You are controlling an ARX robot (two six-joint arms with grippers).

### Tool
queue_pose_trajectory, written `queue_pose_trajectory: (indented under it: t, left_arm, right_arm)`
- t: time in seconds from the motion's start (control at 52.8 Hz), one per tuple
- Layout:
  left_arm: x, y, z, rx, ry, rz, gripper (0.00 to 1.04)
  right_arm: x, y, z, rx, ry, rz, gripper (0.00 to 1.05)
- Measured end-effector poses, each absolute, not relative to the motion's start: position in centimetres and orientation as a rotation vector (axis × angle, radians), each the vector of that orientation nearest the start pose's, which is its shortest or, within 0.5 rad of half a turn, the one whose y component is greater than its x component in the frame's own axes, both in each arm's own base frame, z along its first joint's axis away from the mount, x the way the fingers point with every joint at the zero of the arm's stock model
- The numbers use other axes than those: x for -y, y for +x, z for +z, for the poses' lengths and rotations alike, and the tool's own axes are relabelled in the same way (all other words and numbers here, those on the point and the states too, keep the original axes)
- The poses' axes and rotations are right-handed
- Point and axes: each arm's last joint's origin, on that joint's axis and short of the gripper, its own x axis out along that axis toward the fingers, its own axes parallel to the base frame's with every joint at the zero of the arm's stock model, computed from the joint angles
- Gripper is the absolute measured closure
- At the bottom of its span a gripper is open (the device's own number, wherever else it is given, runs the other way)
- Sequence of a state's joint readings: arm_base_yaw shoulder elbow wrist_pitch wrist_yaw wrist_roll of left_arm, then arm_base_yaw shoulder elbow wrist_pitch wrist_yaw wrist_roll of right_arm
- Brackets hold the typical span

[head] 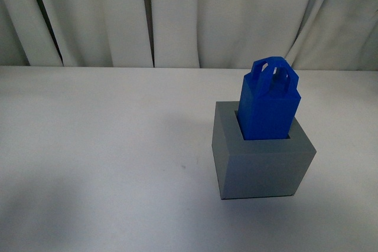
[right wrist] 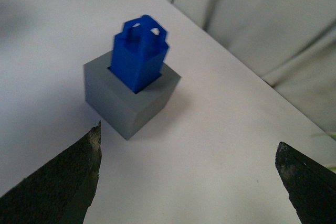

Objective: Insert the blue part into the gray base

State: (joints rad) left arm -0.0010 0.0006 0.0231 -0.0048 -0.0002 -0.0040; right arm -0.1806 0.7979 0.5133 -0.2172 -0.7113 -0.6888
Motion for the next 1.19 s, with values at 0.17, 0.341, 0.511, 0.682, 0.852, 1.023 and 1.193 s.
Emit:
queue_pose_trajectory:
  t: [0.17, 0.341, 0.511, 0.682, 0.852, 1.023, 1.193]
  left_arm:
    - [0.0, 9.6, 17.1, 0.018, -0.004, -0.001, 0.06]
    - [0.0, 9.6, 17.1, 0.018, -0.004, -0.001, 0.06]
    - [0.0, 9.6, 17.1, 0.018, -0.004, -0.001, 0.06]
    - [0.0, 9.6, 17.1, 0.018, -0.004, -0.001, 0.06]
    - [0.0, 9.6, 17.1, 0.018, -0.004, -0.001, 0.06]
    - [0.0, 9.6, 17.1, 0.018, -0.004, -0.001, 0.06]
    - [0.0, 9.6, 17.1, 0.018, -0.004, -0.001, 0.06]
  right_arm:
    - [1.2, 16.5, 23.6, -0.272, -0.366, 0.624, 0.07]
    - [0.8, 16.4, 22.6, -0.186, -0.34, 0.317, 0.2]
    - [0.1, 14.7, 21.1, 0.003, -0.067, -0.002, 0.57]
    - [0.0, 13.7, 19.5, -0.006, -0.02, -0.001, 0.94]
    - [0.0, 12.8, 18.5, -0.004, -0.016, -0.001, 1.03]
    - [0.0, 12.1, 17.9, -0.002, -0.013, -0.002, 1.03]
    - [0.0, 11.6, 17.3, 0.006, -0.013, -0.002, 1.03]
